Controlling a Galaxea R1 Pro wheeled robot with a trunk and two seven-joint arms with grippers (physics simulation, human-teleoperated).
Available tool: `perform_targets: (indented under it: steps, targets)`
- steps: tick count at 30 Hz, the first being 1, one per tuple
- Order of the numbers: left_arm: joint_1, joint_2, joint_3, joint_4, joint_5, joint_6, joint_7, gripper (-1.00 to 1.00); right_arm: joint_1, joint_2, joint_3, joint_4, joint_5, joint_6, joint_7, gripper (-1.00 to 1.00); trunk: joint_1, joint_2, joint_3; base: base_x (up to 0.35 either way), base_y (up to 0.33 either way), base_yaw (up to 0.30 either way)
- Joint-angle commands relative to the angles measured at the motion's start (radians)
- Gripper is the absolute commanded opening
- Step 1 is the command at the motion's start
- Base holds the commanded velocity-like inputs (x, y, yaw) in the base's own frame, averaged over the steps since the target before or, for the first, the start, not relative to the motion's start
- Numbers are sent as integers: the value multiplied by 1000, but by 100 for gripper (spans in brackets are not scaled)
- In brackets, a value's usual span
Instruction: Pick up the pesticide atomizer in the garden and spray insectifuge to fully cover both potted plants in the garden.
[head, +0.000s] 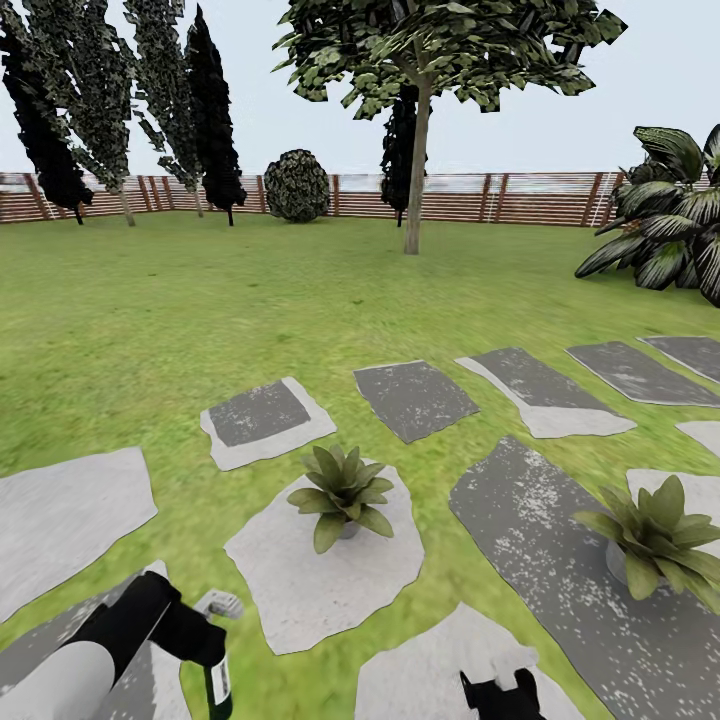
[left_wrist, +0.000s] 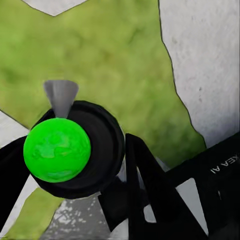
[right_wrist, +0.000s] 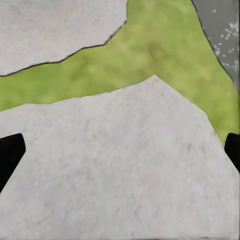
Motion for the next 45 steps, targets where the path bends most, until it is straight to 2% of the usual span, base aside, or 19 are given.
perform_targets:
  steps: [1, 4, 5, 8, 16, 27, 31, 35, 38, 39, 45]
  targets:
    - [0, -1, 6, -1, -6, 12, -6, -100, 0, -1, 3, 1, 0, -3, -1, 100, 0, 0, -1, 0, 0, 0]
    - [5, -1, -12, -1, -9, 27, -6, -100, 1, -1, 3, 3, -14, -3, 0, 100, 0, 0, -1, 0, 0, -94]
    - [7, -1, -33, 1, -10, 28, -5, -100, 0, -1, 3, 4, -16, -3, 0, 100, 0, 0, -1, 0, 0, -225]
    - [11, 0, -65, 9, -9, 30, -5, -100, 1, -1, 5, 7, -17, -2, 1, 100, 0, 0, -1, 0, 0, -269]
    - [12, -1, -70, 15, -9, 30, -2, -100, 0, 6, 6, 7, -17, -1, 3, 100, 0, 0, -1, 62, 0, -297]
    - [10, -2, -85, 4, -10, 31, -3, -100, 1, 6, 6, 7, -17, -1, 2, 100, 0, 0, -1, 309, 0, -300]
    - [0, -3, -144, 0, -9, 96, -4, -100, 1, 5, 6, 7, -17, -1, 2, 100, 0, 0, -1, 205, 0, -195]
    - [-6, -5, -179, -4, -8, 128, -6, -100, 1, 5, 6, 8, -17, -1, 2, 100, 0, 0, -1, 37, 0, -32]
    - [-13, -7, -184, -28, -7, 177, -8, -100, 1, 6, 6, 8, -17, -1, 2, 100, 0, 0, -1, 6, 0, -5]
    - [-16, -8, -185, -55, -5, 213, -9, -100, 1, 6, 6, 8, -17, -1, 2, 100, 0, 0, -1, 2, 0, -1]
    - [-19, -9, -188, -167, -3, 297, -14, -100, 2, 6, 6, 9, -17, -1, 2, 100, 0, 0, -1, 0, 0, 0]
